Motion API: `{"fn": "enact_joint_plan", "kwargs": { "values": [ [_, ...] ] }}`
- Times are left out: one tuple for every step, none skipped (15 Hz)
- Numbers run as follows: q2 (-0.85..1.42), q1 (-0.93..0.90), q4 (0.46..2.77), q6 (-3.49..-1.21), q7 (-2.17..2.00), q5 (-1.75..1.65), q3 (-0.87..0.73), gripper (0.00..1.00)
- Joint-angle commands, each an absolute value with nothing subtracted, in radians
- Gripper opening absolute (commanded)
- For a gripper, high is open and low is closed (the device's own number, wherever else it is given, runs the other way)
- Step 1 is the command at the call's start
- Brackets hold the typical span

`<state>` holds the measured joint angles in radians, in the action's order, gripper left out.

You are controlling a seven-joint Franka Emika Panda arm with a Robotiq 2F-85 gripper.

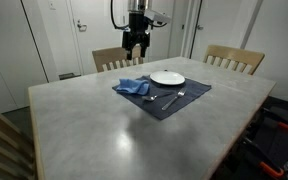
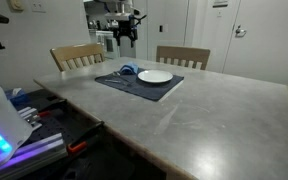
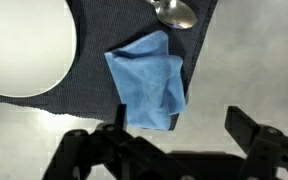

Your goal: Use the towel to wipe the plate

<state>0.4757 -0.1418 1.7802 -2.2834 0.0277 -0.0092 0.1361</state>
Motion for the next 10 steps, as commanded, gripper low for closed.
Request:
{"fn": "enact_joint_plan", "kwargs": {
  "values": [
    [0.557, -0.144, 1.721, -2.308, 0.054, 0.005, 0.143, 1.00],
    [0.576, -0.145, 1.713, -2.321, 0.056, 0.001, 0.142, 1.00],
    [0.597, -0.149, 1.701, -2.329, 0.054, -0.013, 0.136, 1.00],
    [0.618, -0.148, 1.689, -2.343, 0.059, -0.012, 0.136, 1.00],
    [0.638, -0.146, 1.677, -2.354, 0.069, -0.010, 0.140, 1.00],
    [0.654, -0.146, 1.666, -2.358, 0.077, -0.012, 0.141, 1.00],
    [0.674, -0.145, 1.655, -2.363, 0.081, -0.009, 0.142, 1.00],
    [0.694, -0.144, 1.645, -2.371, 0.084, -0.006, 0.142, 1.00],
    [0.711, -0.141, 1.633, -2.367, 0.087, -0.003, 0.143, 1.00],
    [0.725, -0.140, 1.623, -2.363, 0.089, -0.002, 0.144, 1.00]
  ]
}}
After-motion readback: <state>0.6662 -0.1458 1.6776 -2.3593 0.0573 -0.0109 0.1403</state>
